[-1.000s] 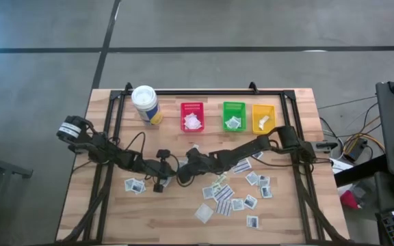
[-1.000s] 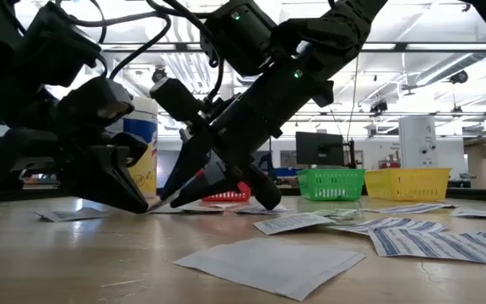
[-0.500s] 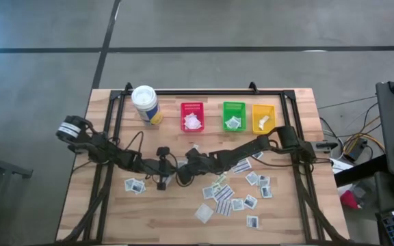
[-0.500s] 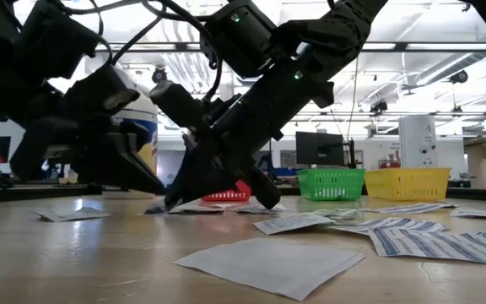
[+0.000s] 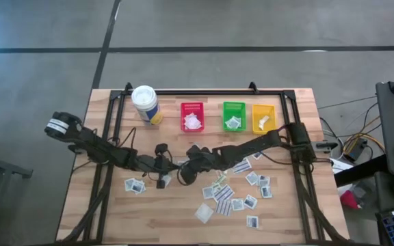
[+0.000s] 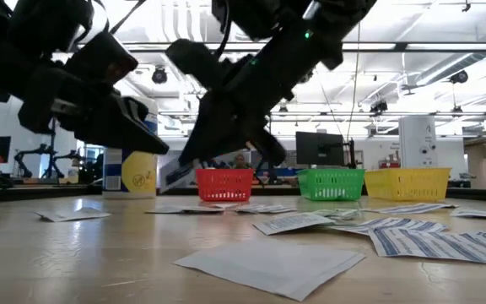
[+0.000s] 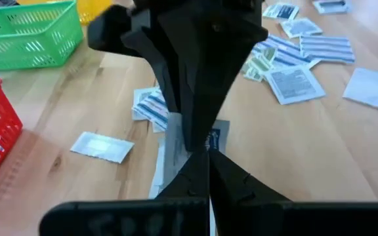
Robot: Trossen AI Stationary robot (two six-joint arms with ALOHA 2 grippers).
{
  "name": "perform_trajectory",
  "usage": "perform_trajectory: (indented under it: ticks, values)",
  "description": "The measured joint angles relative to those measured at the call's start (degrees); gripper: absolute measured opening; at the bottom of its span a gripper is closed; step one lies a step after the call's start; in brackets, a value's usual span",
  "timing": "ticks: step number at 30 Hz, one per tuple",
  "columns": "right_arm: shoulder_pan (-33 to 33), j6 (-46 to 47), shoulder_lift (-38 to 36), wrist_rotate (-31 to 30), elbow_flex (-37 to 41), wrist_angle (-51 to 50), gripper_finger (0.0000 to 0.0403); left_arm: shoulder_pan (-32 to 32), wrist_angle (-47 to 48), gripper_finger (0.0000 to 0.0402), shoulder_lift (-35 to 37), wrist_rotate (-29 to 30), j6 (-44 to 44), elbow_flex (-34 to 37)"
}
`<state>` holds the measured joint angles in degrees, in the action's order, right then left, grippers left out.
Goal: Pick & Place First Aid Supplies
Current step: Put the alcohol pad in the green bin
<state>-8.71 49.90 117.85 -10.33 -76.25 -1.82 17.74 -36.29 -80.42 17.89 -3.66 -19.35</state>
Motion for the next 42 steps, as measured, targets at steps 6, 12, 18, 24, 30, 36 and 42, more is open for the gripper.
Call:
perform_trajectory:
  ticks: [6, 12, 18, 24, 30, 36, 42]
  values:
    - [0.3, -5.8, -3.7, -0.6, 0.9, -1.5, 0.0008, 0.0, 0.5, 0.0, 3.3, -0.3, 0.0, 0.0]
    - [0.7, -10.9, -8.2, -2.6, 1.7, -7.1, 0.0008, -0.5, 0.3, 0.0, 7.3, -0.5, 0.1, -0.1]
    - [0.8, -14.7, -13.6, -8.8, 2.7, -15.3, 0.0008, -3.9, 3.6, 0.0, 13.7, -1.7, 0.2, -0.1]
    - [2.2, -17.3, -20.0, -13.9, 8.6, -15.9, 0.0008, -11.9, 6.4, 0.0, 17.6, -12.1, 0.4, -0.1]
    - [6.4, -17.3, -26.7, -14.2, 18.6, -10.4, 0.0008, -21.0, 8.5, 0.0, 17.9, -20.0, 0.9, -0.1]
    - [12.6, -17.4, -34.3, -13.8, 28.6, -3.6, 0.0008, -30.0, 8.6, 0.0, 17.7, -27.6, 5.0, -0.1]
    - [19.2, -17.1, -42.8, -10.7, 35.1, 0.5, 0.0008, -38.8, 8.4, 0.0, 17.7, -39.6, 5.6, -1.2]
